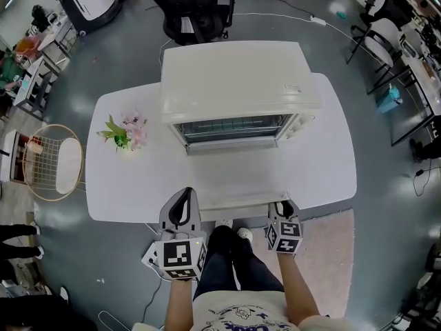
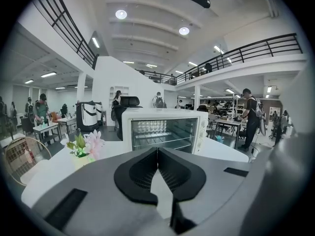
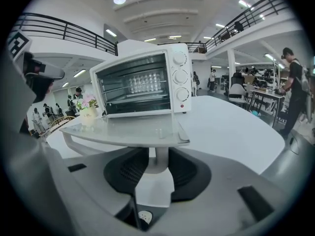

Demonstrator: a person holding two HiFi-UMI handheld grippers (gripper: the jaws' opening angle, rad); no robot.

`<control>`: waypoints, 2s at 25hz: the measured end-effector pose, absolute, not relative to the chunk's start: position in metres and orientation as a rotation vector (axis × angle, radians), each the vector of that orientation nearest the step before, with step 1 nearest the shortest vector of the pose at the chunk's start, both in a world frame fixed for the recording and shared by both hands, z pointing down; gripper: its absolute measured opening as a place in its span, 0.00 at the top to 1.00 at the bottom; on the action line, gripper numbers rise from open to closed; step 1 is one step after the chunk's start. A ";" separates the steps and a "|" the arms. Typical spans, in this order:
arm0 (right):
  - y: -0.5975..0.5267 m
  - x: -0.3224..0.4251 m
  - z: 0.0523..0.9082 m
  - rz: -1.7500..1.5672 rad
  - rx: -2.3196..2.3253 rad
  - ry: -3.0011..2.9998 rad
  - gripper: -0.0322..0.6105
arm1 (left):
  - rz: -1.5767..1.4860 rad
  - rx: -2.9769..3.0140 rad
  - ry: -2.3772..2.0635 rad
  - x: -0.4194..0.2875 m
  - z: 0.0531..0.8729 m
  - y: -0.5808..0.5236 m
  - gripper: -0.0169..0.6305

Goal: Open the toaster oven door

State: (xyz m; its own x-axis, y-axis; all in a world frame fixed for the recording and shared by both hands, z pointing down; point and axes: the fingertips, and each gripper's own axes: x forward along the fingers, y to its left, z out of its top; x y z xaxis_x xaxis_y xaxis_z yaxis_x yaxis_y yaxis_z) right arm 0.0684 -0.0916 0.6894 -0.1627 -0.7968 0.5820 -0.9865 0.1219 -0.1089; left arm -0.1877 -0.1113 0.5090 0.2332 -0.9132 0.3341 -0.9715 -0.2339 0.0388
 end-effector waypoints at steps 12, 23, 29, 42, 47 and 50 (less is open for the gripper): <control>-0.091 0.068 0.700 0.624 1.739 -2.045 0.77 | 0.374 2.238 -1.775 -0.191 0.527 -0.100 0.96; -0.089 0.068 0.707 0.569 1.750 -2.043 0.76 | 0.383 2.221 -1.754 -0.186 0.547 -0.091 0.96; -0.091 0.069 0.713 0.545 1.762 -2.054 0.76 | 0.406 2.213 -1.739 -0.181 0.563 -0.089 0.96; -0.091 0.069 0.719 0.500 1.776 -2.073 0.76 | 0.416 2.193 -1.729 -0.173 0.585 -0.087 0.96; -0.090 0.069 0.721 0.480 1.782 -2.074 0.76 | 0.427 2.190 -1.718 -0.167 0.597 -0.086 0.96; -0.090 0.069 0.722 0.468 1.789 -2.073 0.76 | 0.424 2.182 -1.716 -0.164 0.601 -0.085 0.96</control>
